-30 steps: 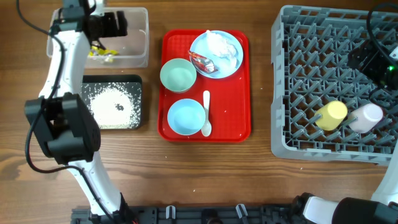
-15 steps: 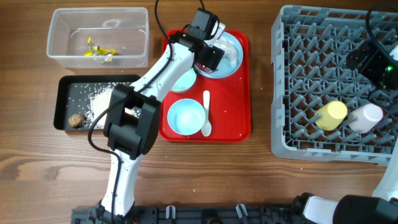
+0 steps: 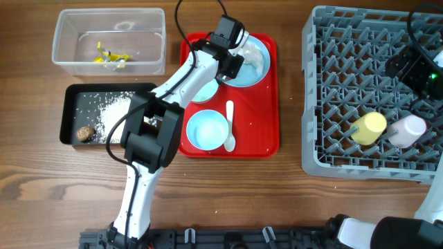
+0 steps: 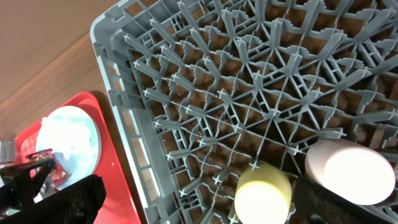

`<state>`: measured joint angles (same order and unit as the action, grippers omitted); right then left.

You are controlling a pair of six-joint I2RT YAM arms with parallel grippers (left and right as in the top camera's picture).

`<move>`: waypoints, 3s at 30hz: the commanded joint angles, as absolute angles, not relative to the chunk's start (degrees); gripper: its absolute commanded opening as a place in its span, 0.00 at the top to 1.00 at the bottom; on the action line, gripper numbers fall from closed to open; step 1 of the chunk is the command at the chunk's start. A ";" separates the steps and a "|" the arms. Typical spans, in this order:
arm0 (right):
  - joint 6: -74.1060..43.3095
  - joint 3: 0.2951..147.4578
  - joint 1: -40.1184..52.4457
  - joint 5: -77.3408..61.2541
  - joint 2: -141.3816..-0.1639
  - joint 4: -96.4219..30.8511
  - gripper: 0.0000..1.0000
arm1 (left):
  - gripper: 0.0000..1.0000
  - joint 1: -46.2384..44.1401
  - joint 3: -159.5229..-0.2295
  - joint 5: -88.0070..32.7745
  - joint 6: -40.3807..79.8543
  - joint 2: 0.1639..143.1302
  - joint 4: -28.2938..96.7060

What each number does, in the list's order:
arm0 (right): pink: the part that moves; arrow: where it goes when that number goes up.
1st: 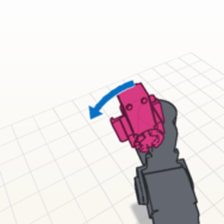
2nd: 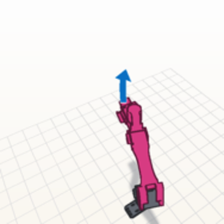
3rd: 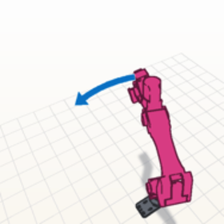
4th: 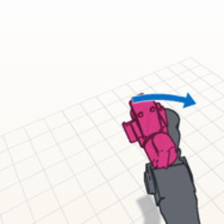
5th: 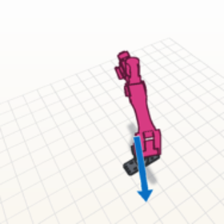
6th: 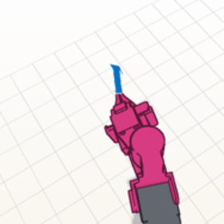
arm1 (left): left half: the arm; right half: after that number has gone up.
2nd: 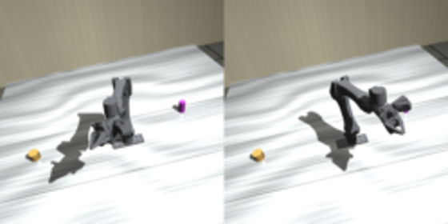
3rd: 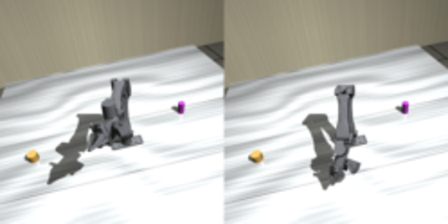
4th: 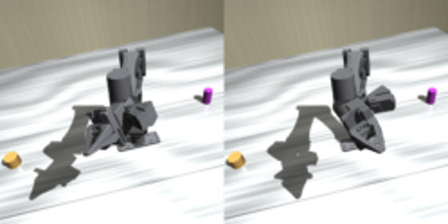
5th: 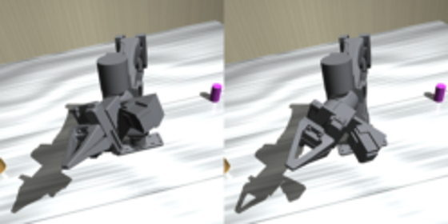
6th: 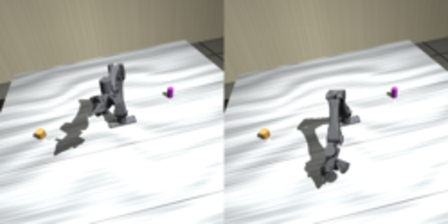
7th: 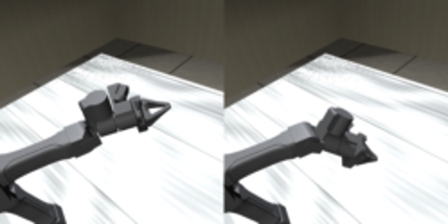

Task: Sort waste into correct bins and load items into the dishwasher rack
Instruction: 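Grasp the red wrapper from the plate with the left gripper, then drop the red wrapper into the clear bin with the left gripper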

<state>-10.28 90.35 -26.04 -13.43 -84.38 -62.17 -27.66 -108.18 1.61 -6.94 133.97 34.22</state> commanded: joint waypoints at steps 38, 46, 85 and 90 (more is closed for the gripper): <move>-10.46 90.24 -26.11 -12.43 -84.99 -62.89 0.00 | 0.29 -15.53 -110.59 3.05 -7.27 132.14 45.91; -10.46 90.24 -26.11 -12.43 -85.03 -62.67 0.00 | 0.26 -14.92 -110.61 5.65 -2.92 131.68 40.77; -10.48 89.12 -26.11 -12.47 -85.95 -61.49 0.00 | 0.96 -5.65 -115.20 5.89 0.71 116.88 38.76; -10.48 89.12 -26.11 -12.47 -85.95 -61.56 0.00 | 0.96 3.14 -115.20 5.85 0.69 119.87 39.18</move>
<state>-10.28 89.38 -26.04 -13.21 -85.30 -61.65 0.51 -115.66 5.58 -0.05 116.88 39.20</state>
